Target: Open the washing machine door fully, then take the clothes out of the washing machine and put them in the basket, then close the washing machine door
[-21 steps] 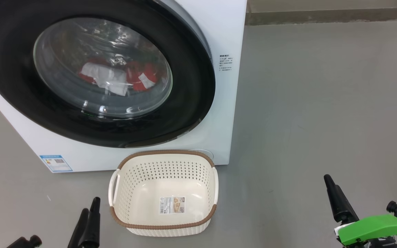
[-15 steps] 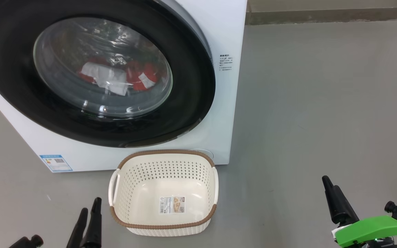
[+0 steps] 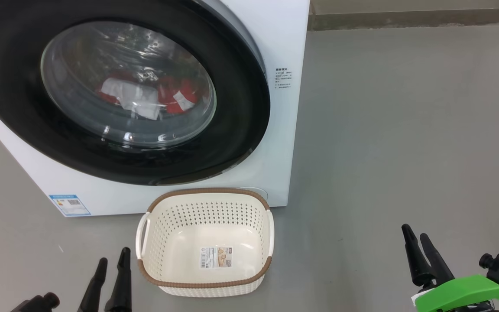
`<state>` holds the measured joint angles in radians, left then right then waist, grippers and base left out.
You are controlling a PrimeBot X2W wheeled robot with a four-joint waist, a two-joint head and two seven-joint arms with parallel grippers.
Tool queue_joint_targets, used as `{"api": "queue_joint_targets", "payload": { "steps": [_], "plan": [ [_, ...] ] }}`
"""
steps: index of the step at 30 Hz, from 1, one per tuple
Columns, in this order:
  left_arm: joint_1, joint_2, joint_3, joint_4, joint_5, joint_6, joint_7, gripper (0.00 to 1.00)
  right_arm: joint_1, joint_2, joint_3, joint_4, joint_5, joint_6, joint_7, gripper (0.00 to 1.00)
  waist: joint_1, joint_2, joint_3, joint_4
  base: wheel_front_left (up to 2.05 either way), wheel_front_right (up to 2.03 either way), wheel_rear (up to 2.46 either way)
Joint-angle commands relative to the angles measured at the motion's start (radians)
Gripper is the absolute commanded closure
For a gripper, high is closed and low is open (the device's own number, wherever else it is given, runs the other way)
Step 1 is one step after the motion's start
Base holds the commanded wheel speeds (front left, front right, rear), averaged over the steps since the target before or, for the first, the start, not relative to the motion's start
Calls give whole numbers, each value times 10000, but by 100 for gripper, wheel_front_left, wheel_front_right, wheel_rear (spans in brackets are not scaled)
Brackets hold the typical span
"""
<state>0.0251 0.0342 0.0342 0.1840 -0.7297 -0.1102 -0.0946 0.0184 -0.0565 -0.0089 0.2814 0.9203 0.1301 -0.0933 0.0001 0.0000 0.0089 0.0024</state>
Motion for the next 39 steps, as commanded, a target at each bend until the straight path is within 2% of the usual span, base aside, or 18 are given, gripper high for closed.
{"api": "queue_joint_targets", "payload": {
  "steps": [1,39],
  "plan": [
    [-65,159,171,-349,375,67,-140,0,-136,-168,160,-320,-278,3,-152,0,-1,0,5,1,0,0,0],
    [516,160,41,-791,4615,57,-1226,0,399,-173,185,-566,-3859,5,-1239,0,0,0,-61,-9,0,0,0]
  ]
}}
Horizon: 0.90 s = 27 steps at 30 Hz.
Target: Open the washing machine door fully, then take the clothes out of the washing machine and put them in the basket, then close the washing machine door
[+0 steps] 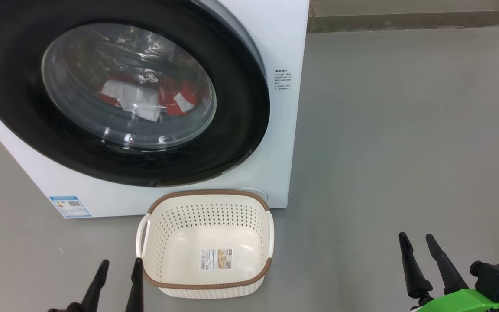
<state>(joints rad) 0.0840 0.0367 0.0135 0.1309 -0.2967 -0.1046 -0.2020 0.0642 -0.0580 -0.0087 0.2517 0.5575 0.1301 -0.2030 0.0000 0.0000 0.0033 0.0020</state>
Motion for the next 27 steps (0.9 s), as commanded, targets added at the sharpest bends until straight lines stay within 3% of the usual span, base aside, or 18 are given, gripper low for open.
{"api": "queue_joint_targets", "payload": {
  "steps": [1,16,27],
  "plan": [
    [-60,135,255,-235,369,-1,-182,0,-46,-155,184,-258,-321,5,-172,0,0,0,-8,-11,0,0,0],
    [66,139,371,-150,1715,-23,-594,0,126,-95,174,-187,-1674,6,-584,0,0,0,-23,-43,0,0,0],
    [7,136,367,149,1339,-76,-598,0,171,-14,62,-167,-1647,6,-588,0,0,0,12,-71,0,0,0]
  ]
}}
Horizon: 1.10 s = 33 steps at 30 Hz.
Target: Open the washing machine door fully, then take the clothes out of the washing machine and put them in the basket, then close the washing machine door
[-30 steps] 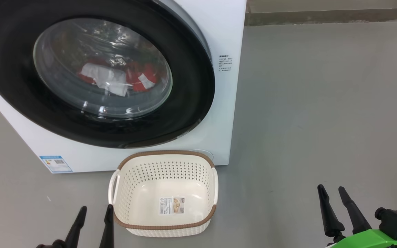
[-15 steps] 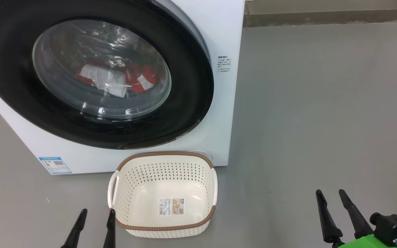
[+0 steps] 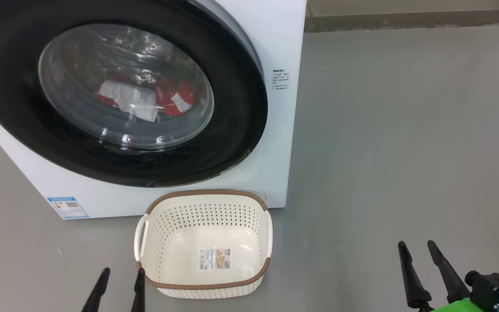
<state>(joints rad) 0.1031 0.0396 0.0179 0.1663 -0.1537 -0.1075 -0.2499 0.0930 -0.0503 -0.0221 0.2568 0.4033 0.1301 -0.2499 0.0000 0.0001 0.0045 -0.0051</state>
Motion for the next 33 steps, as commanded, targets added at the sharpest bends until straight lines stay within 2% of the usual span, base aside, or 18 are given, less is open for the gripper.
{"api": "queue_joint_targets", "payload": {
  "steps": [1,10,11,13,21,33],
  "plan": [
    [-193,108,327,-197,-103,-49,-118,0,-120,-85,195,-218,-103,6,-118,0,0,-1,5,-2,0,0,0],
    [-228,107,325,-239,-61,-60,-118,0,-146,-41,211,-276,-7,6,-118,0,0,-1,14,26,0,0,0],
    [-230,107,319,-249,-63,-61,-118,0,-179,-35,195,-336,118,6,-118,27,0,-1,17,33,0,0,0],
    [-246,107,295,-270,-69,-62,-118,0,-285,-27,281,-612,282,6,-118,100,0,-1,44,59,0,0,0],
    [-444,107,29,-299,-170,50,-118,0,-1141,-5,660,-1118,1687,6,-118,100,0,-1,235,237,0,0,0],
    [-1016,107,-369,-249,-337,10,-118,0,-4219,-1,1012,-1089,3764,6,-118,100,0,-1,911,811,0,0,0]
  ]
}}
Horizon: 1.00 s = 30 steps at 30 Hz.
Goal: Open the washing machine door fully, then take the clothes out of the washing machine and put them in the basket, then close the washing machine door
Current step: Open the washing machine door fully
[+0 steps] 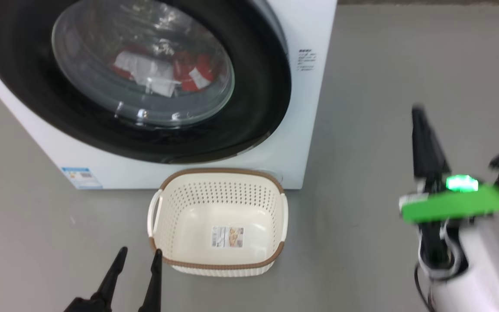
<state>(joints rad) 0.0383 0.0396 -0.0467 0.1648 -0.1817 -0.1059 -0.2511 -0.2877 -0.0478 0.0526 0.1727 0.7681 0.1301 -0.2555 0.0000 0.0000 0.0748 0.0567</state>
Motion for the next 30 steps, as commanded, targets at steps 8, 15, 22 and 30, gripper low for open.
{"api": "queue_joint_targets", "payload": {
  "steps": [8,15,22,30],
  "plan": [
    [-865,107,60,-130,-232,-78,-107,0,-2739,-676,760,339,1731,6,-63,100,0,0,938,781,0,0,0],
    [-1308,107,-111,10,-408,-133,-107,0,-4548,-1622,1464,1616,3650,6,824,100,0,0,1511,1294,0,0,0],
    [-1679,106,-282,167,-538,-172,-107,0,-5962,-2109,1860,2764,5303,6,2389,100,0,0,1982,1664,0,0,0],
    [-1980,106,-376,311,-663,-201,-107,0,-7150,-2182,1962,4085,6981,6,4591,100,0,0,2372,1895,0,0,0]
  ]
}}
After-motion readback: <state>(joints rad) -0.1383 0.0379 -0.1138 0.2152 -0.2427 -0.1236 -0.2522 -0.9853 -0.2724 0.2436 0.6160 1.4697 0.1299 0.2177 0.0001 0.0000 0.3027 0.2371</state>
